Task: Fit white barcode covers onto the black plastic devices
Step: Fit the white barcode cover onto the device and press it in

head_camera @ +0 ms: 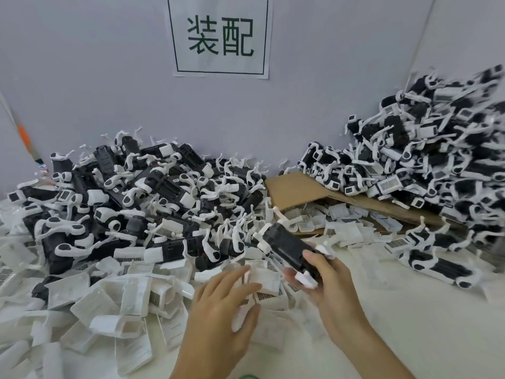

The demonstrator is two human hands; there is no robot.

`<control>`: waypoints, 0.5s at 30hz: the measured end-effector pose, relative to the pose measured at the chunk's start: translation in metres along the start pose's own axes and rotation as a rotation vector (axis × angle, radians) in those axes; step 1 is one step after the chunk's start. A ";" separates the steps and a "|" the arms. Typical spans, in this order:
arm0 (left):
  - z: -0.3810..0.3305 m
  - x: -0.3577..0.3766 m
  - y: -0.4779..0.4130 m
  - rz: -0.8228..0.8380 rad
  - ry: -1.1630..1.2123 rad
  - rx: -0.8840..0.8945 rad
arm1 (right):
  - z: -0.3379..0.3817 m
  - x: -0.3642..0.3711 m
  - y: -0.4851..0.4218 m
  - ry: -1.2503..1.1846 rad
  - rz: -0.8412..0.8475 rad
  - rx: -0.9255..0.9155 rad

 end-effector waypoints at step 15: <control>0.007 0.014 -0.006 0.037 -0.094 -0.021 | 0.067 -0.049 0.041 -0.494 -0.143 0.096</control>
Point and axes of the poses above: each hand's wrist, its own y-axis away from the middle knuckle, its own x-axis out of the palm, z = x × y, the point moved 6 cm from there along -y, towards the middle knuckle, and after that the axes turned 1 degree about z, right-handed, at the moved point
